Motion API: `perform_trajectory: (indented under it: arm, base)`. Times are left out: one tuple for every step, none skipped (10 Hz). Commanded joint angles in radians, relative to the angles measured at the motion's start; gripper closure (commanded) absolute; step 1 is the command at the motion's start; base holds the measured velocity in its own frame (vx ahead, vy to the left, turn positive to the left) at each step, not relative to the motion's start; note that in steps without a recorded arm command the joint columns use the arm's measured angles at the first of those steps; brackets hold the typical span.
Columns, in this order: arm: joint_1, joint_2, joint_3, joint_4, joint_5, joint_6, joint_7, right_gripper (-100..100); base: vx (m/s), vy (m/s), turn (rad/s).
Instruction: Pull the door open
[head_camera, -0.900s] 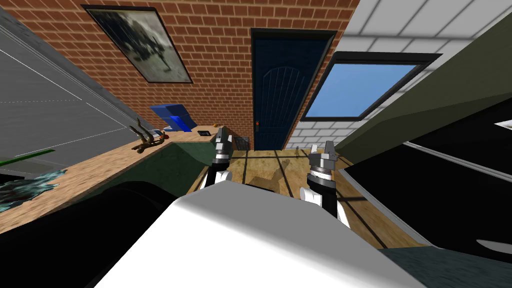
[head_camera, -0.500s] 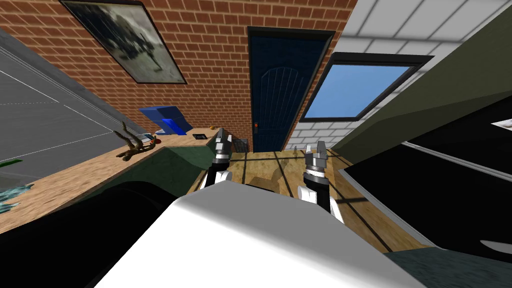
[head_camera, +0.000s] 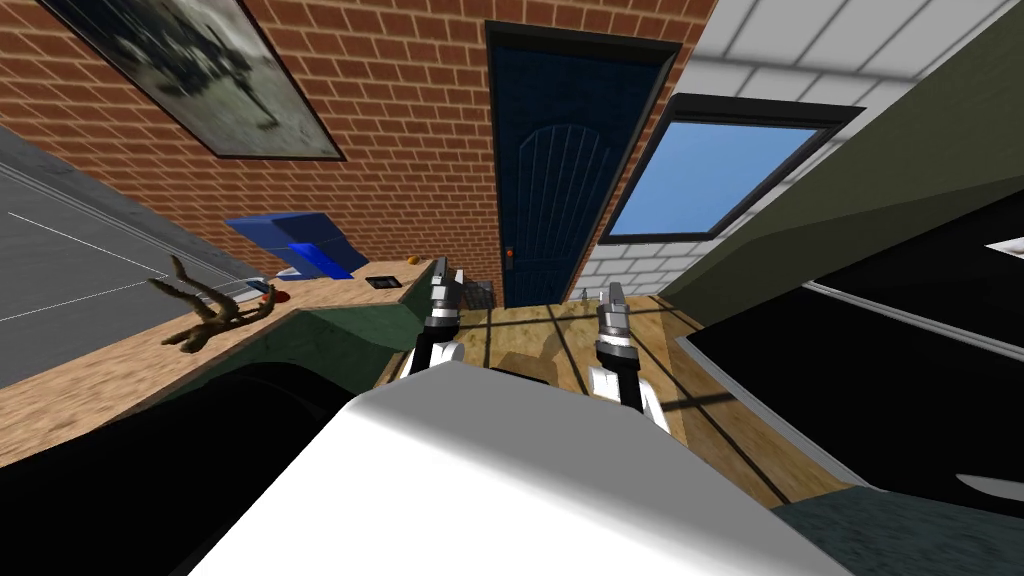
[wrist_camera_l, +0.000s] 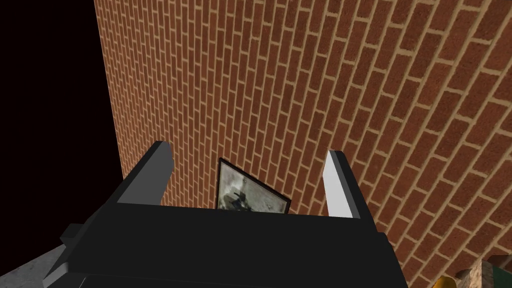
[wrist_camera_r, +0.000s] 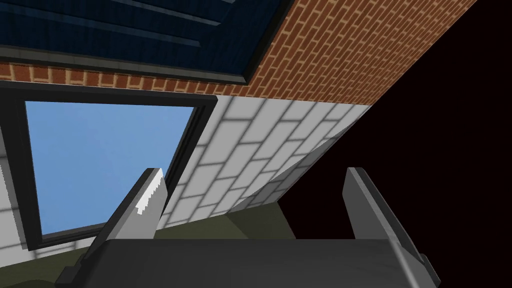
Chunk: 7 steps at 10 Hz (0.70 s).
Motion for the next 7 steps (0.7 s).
perform_trajectory:
  arm:
    - [-0.018,-0.003,0.008,0.035,0.02,-0.003,0.024,-100]
    - [-0.028,-0.005,0.013,0.052,0.03,-0.003,0.036,-100]
    - [-0.047,-0.008,0.022,0.086,0.051,-0.005,0.059,-100]
    - [-0.057,-0.01,0.026,0.103,0.061,-0.006,0.071,-100]
    - [-0.067,-0.011,0.031,0.12,0.072,-0.007,0.083,-100]
    - [-0.077,-0.012,0.035,0.139,0.084,-0.008,0.096,-100]
    - [-0.098,-0.014,0.045,0.176,0.106,-0.01,0.122,-100]
  base:
    - [0.132,0.084,-0.084]
    - [0.105,0.071,-0.06]
    - [0.135,0.085,-0.102]
    - [0.139,0.083,-0.106]
    - [0.102,0.081,-0.08]
    - [0.094,0.078,-0.071]
    - [0.118,0.099,-0.142]
